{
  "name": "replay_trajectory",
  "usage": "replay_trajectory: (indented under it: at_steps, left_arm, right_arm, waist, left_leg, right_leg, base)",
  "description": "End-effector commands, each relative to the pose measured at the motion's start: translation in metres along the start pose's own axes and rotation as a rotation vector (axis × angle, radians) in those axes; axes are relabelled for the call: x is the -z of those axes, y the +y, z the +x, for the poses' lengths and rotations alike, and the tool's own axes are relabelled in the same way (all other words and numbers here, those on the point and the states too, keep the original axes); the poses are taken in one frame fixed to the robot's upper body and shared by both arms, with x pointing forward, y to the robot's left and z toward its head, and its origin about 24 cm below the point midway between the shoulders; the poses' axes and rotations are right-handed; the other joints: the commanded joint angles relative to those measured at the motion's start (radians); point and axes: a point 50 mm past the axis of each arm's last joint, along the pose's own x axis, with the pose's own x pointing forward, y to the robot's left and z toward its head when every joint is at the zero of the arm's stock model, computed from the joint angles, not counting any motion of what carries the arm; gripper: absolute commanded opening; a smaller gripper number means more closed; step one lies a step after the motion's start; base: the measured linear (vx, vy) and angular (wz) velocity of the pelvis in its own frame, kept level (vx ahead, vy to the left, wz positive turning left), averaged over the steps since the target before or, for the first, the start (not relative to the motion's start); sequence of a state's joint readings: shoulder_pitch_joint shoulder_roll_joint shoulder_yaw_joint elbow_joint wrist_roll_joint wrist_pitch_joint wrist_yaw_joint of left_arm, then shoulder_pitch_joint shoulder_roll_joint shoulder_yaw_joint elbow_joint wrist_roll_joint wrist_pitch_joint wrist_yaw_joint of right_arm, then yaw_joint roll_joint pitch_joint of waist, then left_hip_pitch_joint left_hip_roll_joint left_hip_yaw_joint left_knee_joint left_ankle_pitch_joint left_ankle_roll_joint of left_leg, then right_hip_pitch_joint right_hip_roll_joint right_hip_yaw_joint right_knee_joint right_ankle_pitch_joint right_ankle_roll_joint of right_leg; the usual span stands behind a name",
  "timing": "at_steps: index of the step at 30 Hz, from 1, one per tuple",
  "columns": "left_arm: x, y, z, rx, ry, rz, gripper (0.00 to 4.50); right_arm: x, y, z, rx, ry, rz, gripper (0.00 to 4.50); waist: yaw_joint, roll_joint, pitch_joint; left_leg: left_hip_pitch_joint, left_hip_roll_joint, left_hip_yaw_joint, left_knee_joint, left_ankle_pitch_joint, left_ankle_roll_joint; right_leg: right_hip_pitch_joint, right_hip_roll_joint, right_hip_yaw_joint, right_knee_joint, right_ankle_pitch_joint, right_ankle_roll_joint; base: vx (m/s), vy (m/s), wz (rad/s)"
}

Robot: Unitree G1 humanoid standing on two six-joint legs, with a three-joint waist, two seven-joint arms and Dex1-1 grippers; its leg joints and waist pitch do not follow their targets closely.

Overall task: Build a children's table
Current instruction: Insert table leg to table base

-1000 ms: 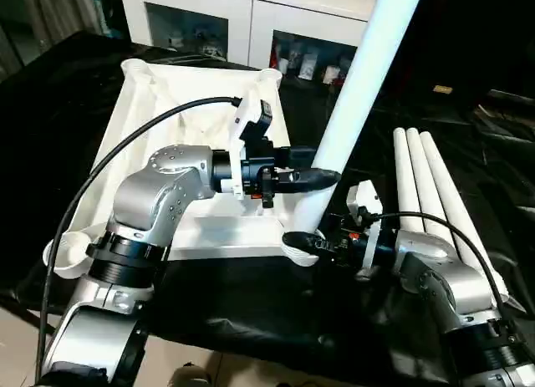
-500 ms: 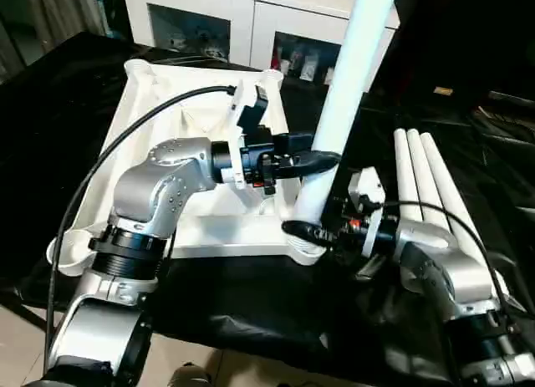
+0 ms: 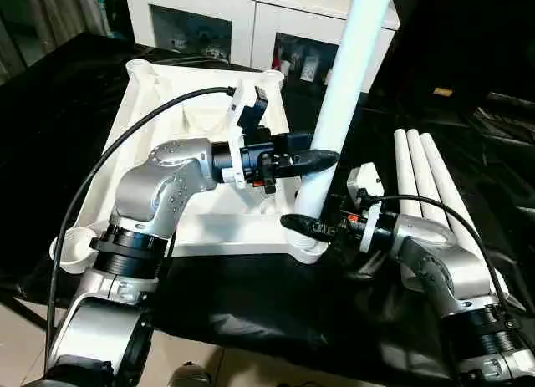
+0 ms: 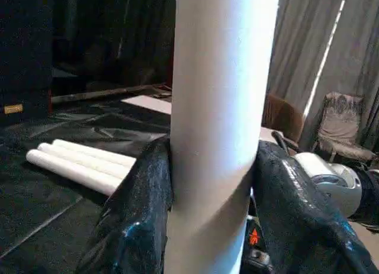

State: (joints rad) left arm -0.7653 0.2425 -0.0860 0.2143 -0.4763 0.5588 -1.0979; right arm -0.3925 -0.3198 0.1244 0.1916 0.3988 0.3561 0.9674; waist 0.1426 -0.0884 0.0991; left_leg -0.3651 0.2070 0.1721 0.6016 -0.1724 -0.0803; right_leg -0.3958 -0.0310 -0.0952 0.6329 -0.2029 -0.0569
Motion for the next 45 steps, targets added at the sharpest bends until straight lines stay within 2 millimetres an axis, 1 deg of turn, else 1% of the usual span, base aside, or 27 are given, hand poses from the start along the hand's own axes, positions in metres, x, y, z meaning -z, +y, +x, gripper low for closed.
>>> replay_trajectory:
  at_steps: [1, 3, 5, 10, 13, 16, 17, 19, 22, 23, 24, 26, 27, 28, 30, 31, 33, 34, 35, 36, 37, 38, 39, 40, 41, 43, 45]
  left_arm:
    - [-0.012, -0.002, 0.007, 0.02, -0.017, 0.047, 1.82]
    - [-0.012, -0.002, 0.006, 0.023, -0.016, 0.047, 1.82]
    - [-0.012, -0.002, 0.007, 0.025, -0.015, 0.048, 1.82]
    - [-0.011, -0.003, 0.007, 0.034, -0.013, 0.05, 1.82]
    - [-0.009, -0.003, 0.006, 0.035, 0.004, 0.064, 1.82]
    - [-0.006, -0.002, 0.006, 0.012, 0.023, 0.064, 1.82]
    - [-0.005, -0.001, 0.006, 0.004, 0.025, 0.05, 2.17]
    - [-0.006, -0.001, 0.005, 0.007, 0.013, 0.029, 2.52]
    - [-0.008, -0.001, 0.005, -0.003, 0.004, 0.054, 2.61]
    - [-0.01, 0.002, 0.005, -0.047, -0.018, 0.099, 2.87]
    - [-0.012, 0.005, 0.005, -0.083, -0.046, 0.124, 2.96]
    - [-0.014, 0.007, 0.005, -0.12, -0.083, 0.138, 2.99]
    - [-0.022, 0.011, 0.005, -0.174, -0.17, 0.148, 2.99]
    - [-0.028, 0.014, 0.004, -0.219, -0.236, 0.148, 2.99]
    - [-0.032, 0.016, 0.002, -0.25, -0.28, 0.145, 2.99]
    - [-0.038, 0.018, 0.0, -0.283, -0.342, 0.126, 2.99]
    - [-0.037, 0.02, -0.004, -0.283, -0.333, 0.097, 2.99]
    - [-0.034, 0.02, -0.005, -0.273, -0.309, 0.094, 2.99]
    - [-0.012, 0.016, -0.009, -0.204, -0.12, 0.106, 2.99]
    - [0.0, 0.014, -0.011, -0.169, -0.01, 0.129, 2.99]
    - [0.004, 0.013, -0.012, -0.159, 0.02, 0.136, 2.99]
    - [0.031, 0.007, -0.02, -0.082, 0.226, 0.16, 2.99]
    - [0.038, 0.005, -0.022, -0.065, 0.272, 0.165, 2.99]
    - [0.042, 0.004, -0.023, -0.055, 0.303, 0.168, 2.99]
    - [0.065, -0.001, -0.032, -0.002, 0.455, 0.176, 2.99]
    - [0.08, -0.001, -0.037, -0.005, 0.545, 0.186, 2.99]
    - [0.089, -0.001, -0.039, -0.022, 0.58, 0.171, 2.99]
  right_arm:
    - [-0.007, -0.002, -0.004, 0.018, -0.019, -0.007, 2.83]
    - [-0.006, -0.002, -0.004, 0.013, -0.016, -0.003, 2.73]
    - [-0.006, -0.002, -0.004, 0.01, -0.013, 0.0, 2.44]
    - [-0.006, -0.002, -0.004, 0.011, -0.013, 0.006, 2.16]
    - [-0.006, -0.003, -0.004, 0.02, -0.021, 0.009, 2.12]
    - [-0.007, -0.004, -0.004, 0.03, -0.032, 0.01, 2.06]
    - [-0.007, -0.004, -0.004, 0.035, -0.035, 0.01, 2.06]
    - [-0.007, -0.005, -0.004, 0.041, -0.038, 0.011, 2.03]
    - [-0.007, -0.006, -0.005, 0.046, -0.041, 0.012, 2.01]
    - [-0.007, -0.006, -0.005, 0.052, -0.046, 0.014, 1.98]
    - [-0.007, -0.007, -0.006, 0.062, -0.05, 0.016, 1.98]
    - [-0.007, -0.008, -0.006, 0.077, -0.055, 0.015, 1.97]
    - [-0.007, -0.012, -0.006, 0.113, -0.062, 0.013, 1.97]
    - [-0.007, -0.015, -0.006, 0.147, -0.065, 0.01, 1.97]
    - [-0.007, -0.018, -0.007, 0.171, -0.067, 0.008, 1.97]
    - [-0.007, -0.022, -0.007, 0.212, -0.079, 0.015, 1.97]
    - [-0.007, -0.026, -0.007, 0.246, -0.089, 0.026, 1.97]
    - [-0.007, -0.027, -0.007, 0.25, -0.089, 0.028, 1.97]
    - [-0.005, -0.028, -0.006, 0.257, -0.078, 0.025, 1.97]
    - [-0.005, -0.028, -0.005, 0.257, -0.074, 0.025, 1.97]
    - [-0.005, -0.028, -0.005, 0.256, -0.072, 0.025, 1.97]
    - [-0.003, -0.028, -0.004, 0.254, -0.063, 0.025, 1.97]
    - [-0.003, -0.028, -0.004, 0.254, -0.06, 0.024, 1.97]
    - [-0.002, -0.028, -0.004, 0.254, -0.059, 0.024, 1.96]
    - [-0.001, -0.028, -0.003, 0.256, -0.054, 0.023, 1.96]
    - [-0.001, -0.029, -0.004, 0.258, -0.053, 0.023, 1.96]
    - [-0.001, -0.028, -0.004, 0.256, -0.052, 0.02, 1.96]
  waist:
    - [0.0, 0.005, -0.101]
    - [0.0, 0.005, -0.101]
    - [0.0, 0.004, -0.1]
    - [0.0, 0.004, -0.101]
    - [0.0, 0.005, -0.101]
    - [0.0, 0.003, -0.1]
    - [0.0, 0.004, -0.101]
    - [0.0, 0.004, -0.101]
    - [-0.001, 0.004, -0.1]
    - [-0.001, 0.002, -0.099]
    - [0.0, 0.003, -0.099]
    - [0.0, 0.002, -0.099]
    - [0.0, 0.0, -0.099]
    - [-0.001, 0.001, -0.099]
    - [-0.002, -0.001, -0.101]
    - [-0.002, -0.002, -0.099]
    - [-0.004, -0.002, -0.098]
    - [-0.004, 0.0, -0.096]
    - [-0.005, -0.001, -0.095]
    - [-0.007, 0.002, -0.095]
    - [-0.009, 0.002, -0.095]
    - [-0.011, 0.006, -0.096]
    - [-0.01, 0.007, -0.096]
    - [-0.013, 0.007, -0.092]
    - [-0.012, 0.009, -0.094]
    - [-0.013, 0.011, -0.092]
    - [-0.009, 0.013, -0.089]
  left_leg:
    - [0.005, 0.034, -0.009, -0.056, -0.044, 0.035]
    - [0.005, 0.034, -0.009, -0.056, -0.04, 0.036]
    - [0.005, 0.034, -0.009, -0.056, -0.043, 0.036]
    - [0.005, 0.034, -0.009, -0.056, -0.041, 0.036]
    - [0.006, 0.034, -0.009, -0.056, -0.043, 0.035]
    - [0.006, 0.035, -0.009, -0.057, -0.041, 0.035]
    - [0.005, 0.034, -0.009, -0.056, -0.042, 0.034]
    - [0.005, 0.034, -0.009, -0.056, -0.039, 0.034]
    - [0.006, 0.034, -0.009, -0.057, -0.041, 0.034]
    - [0.006, 0.035, -0.009, -0.057, -0.041, 0.035]
    - [0.005, 0.035, -0.009, -0.056, -0.039, 0.037]
    - [0.005, 0.035, -0.008, -0.055, -0.041, 0.036]
    - [0.003, 0.033, -0.008, -0.055, -0.042, 0.038]
    - [0.003, 0.032, -0.008, -0.055, -0.044, 0.036]
    - [0.002, 0.032, -0.008, -0.053, -0.045, 0.034]
    - [0.002, 0.032, -0.008, -0.054, -0.042, 0.035]
    - [0.004, 0.032, -0.008, -0.055, -0.04, 0.037]
    - [0.005, 0.032, -0.008, -0.055, -0.042, 0.038]
    - [0.006, 0.031, -0.008, -0.057, -0.038, 0.04]
    - [0.008, 0.033, -0.01, -0.059, -0.037, 0.042]
    - [0.009, 0.035, -0.011, -0.061, -0.034, 0.046]
    - [0.013, 0.036, -0.008, -0.06, -0.032, 0.041]
    - [0.014, 0.039, -0.011, -0.062, -0.028, 0.045]
    - [0.013, 0.04, -0.009, -0.065, -0.032, 0.043]
    - [0.013, 0.04, -0.01, -0.065, -0.031, 0.036]
    - [0.015, 0.04, -0.007, -0.066, -0.045, 0.032]
    - [0.015, 0.04, -0.007, -0.067, -0.079, 0.018]
  right_leg:
    - [0.073, -0.12, 0.072, -0.068, -0.067, -0.136]
    - [0.072, -0.119, 0.072, -0.067, -0.058, -0.138]
    - [0.072, -0.119, 0.071, -0.068, -0.064, -0.135]
    - [0.072, -0.119, 0.071, -0.067, -0.061, -0.134]
    - [0.071, -0.119, 0.071, -0.068, -0.068, -0.133]
    - [0.071, -0.119, 0.071, -0.068, -0.065, -0.132]
    - [0.072, -0.12, 0.072, -0.068, -0.068, -0.131]
    - [0.072, -0.119, 0.071, -0.067, -0.064, -0.133]
    - [0.071, -0.119, 0.071, -0.067, -0.069, -0.132]
    - [0.071, -0.118, 0.072, -0.069, -0.065, -0.13]
    - [0.072, -0.12, 0.072, -0.068, -0.063, -0.13]
    - [0.071, -0.119, 0.071, -0.069, -0.054, -0.134]
    - [0.073, -0.12, 0.071, -0.07, -0.057, -0.136]
    - [0.072, -0.118, 0.07, -0.07, -0.06, -0.134]
    - [0.075, -0.121, 0.069, -0.07, -0.058, -0.137]
    - [0.073, -0.12, 0.07, -0.069, -0.06, -0.138]
    - [0.07, -0.119, 0.069, -0.068, -0.067, -0.14]
    - [0.069, -0.118, 0.07, -0.069, -0.07, -0.139]
    - [0.067, -0.117, 0.07, -0.069, -0.078, -0.13]
    - [0.065, -0.117, 0.071, -0.067, -0.087, -0.116]
    - [0.065, -0.118, 0.073, -0.068, -0.09, -0.108]
    - [0.062, -0.118, 0.074, -0.067, -0.077, -0.112]
    - [0.061, -0.12, 0.074, -0.069, -0.078, -0.109]
    - [0.059, -0.116, 0.074, -0.066, -0.082, -0.108]
    - [0.06, -0.118, 0.074, -0.065, -0.072, -0.11]
    - [0.058, -0.119, 0.076, -0.067, -0.075, -0.112]
    - [0.059, -0.122, 0.075, -0.072, -0.109, -0.119]
  base:
    - [0.0, 0.0, 0.0]
    - [0.0, 0.0, 0.0]
    - [0.0, 0.0, 0.0]
    - [0.0, 0.0, 0.0]
    - [0.0, 0.0, 0.0]
    - [0.0, 0.0, 0.0]
    - [0.0, 0.0, 0.0]
    - [0.0, 0.0, 0.0]
    - [0.0, 0.0, 0.0]
    - [0.0, 0.0, 0.0]
    - [0.0, 0.0, 0.0]
    - [0.0, 0.0, 0.0]
    - [0.0, 0.0, 0.0]
    - [0.0, 0.0, 0.0]
    - [0.0, 0.0, 0.0]
    - [0.0, 0.0, 0.0]
    - [0.0, 0.0, 0.0]
    - [0.0, 0.0, 0.0]
    - [0.0, 0.0, 0.0]
    - [0.0, 0.0, 0.0]
    - [0.0, 0.0, 0.0]
    - [0.0, 0.0, 0.0]
    - [0.0, 0.0, 0.0]
    - [0.0, 0.0, 0.0]
    - [0.0, 0.0, 0.0]
    - [0.0, 0.0, 0.0]
    - [0.0, 0.0, 0.0]
